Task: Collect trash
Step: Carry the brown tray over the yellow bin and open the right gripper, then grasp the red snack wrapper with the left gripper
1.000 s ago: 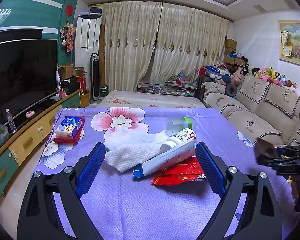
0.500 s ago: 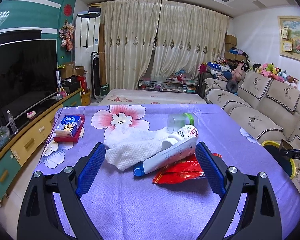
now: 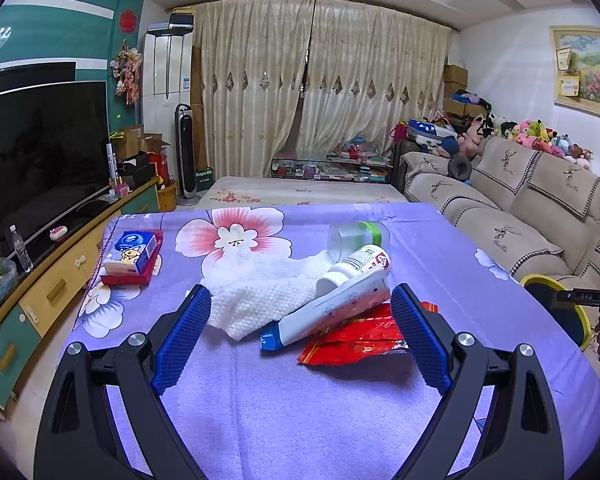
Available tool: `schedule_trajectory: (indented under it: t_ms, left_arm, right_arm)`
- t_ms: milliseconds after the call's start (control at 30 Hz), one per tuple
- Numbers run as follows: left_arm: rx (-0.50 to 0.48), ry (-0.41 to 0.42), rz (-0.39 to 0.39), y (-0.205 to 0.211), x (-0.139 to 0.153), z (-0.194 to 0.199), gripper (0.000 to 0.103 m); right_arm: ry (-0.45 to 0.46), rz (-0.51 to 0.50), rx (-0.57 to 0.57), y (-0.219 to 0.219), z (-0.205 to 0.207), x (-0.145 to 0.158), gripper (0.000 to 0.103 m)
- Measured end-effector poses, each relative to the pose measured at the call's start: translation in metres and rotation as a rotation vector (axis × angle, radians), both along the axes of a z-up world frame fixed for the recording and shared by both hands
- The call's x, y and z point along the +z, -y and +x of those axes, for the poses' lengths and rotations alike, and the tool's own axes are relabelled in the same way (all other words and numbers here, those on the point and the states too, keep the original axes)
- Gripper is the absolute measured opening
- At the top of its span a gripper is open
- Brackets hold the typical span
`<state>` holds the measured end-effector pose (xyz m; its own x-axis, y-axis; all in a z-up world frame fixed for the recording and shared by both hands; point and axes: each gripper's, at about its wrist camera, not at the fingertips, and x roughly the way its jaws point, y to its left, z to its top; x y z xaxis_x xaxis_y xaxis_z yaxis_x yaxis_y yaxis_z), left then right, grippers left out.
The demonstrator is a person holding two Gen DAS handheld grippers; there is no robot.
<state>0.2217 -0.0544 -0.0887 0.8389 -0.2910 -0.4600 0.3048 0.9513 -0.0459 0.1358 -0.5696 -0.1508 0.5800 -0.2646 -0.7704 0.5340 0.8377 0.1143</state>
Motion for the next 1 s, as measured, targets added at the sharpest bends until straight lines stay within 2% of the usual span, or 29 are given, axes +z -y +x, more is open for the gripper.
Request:
schedule_trajectory:
  t_ms: [233,400,500,633,833,1000]
  left_arm:
    - [-0.030,0.003,-0.007,0.004,0.001,-0.003,0.090]
    - [-0.147,-0.021,-0.051,0.011,0.001,-0.007,0.090]
    - [-0.228,-0.044,-0.049,0.023,-0.002,-0.010,0.090]
    - [-0.308,-0.061,0.014,0.045,-0.009,-0.016,0.090]
    - [-0.344,-0.108,0.102,0.074,-0.021,-0.014,0.090]
    - [-0.332,-0.120,0.194,0.094,-0.026,-0.010,0.079]
  right_arm:
    - [0.057,0.009,0.038,-0.017,-0.006,0.014,0.078]
    - [0.120,0.015,0.068,-0.037,-0.012,0.026,0.078]
    - [0.156,0.005,0.089,-0.053,-0.016,0.031,0.078]
    - [0.193,-0.034,0.110,-0.073,-0.022,0.036,0.078]
    - [0.225,-0.026,0.130,-0.085,-0.024,0.035,0.079]
    - [0.250,-0.017,0.135,-0.086,-0.026,0.036,0.079]
